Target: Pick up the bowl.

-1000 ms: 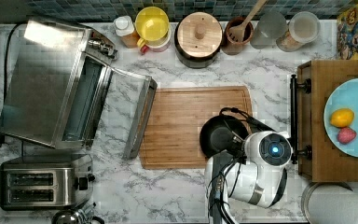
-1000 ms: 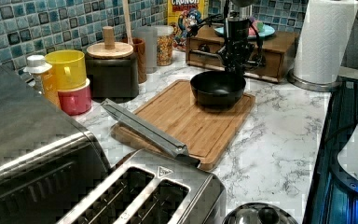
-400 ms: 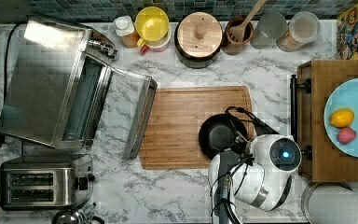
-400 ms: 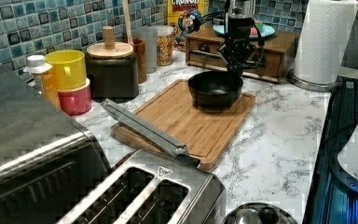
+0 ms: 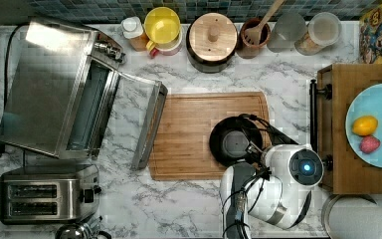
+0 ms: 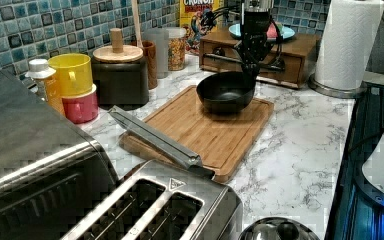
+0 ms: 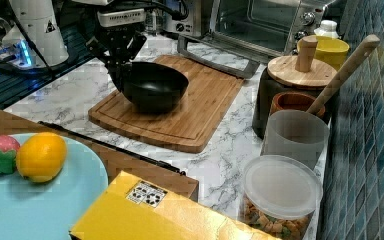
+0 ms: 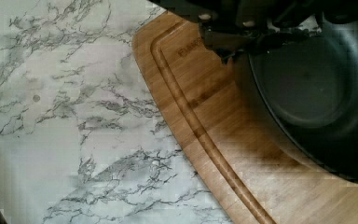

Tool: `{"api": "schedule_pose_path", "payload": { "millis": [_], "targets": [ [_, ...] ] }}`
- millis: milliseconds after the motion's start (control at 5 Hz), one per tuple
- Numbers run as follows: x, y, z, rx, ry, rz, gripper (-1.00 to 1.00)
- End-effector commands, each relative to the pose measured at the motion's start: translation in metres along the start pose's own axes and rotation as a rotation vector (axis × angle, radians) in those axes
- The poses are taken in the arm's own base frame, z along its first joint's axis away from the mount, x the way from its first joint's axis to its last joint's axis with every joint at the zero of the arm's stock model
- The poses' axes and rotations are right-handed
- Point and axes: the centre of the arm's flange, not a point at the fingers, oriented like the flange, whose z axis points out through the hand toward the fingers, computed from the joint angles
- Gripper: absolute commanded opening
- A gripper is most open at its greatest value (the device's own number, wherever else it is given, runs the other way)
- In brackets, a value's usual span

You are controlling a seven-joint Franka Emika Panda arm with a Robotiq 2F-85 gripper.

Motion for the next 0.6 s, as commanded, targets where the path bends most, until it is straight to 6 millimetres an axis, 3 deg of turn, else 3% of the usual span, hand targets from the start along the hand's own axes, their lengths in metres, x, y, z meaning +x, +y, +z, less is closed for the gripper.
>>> {"api": "schedule_pose_path", "payload": {
  "millis": [200,600],
  "targets": [
    [0.011,-0.089,-0.126,0.090,0.221,-0.078,-1.00],
    [-0.004,-0.131,-0.187,0.086,0.270,-0.111,-1.00]
  ]
}}
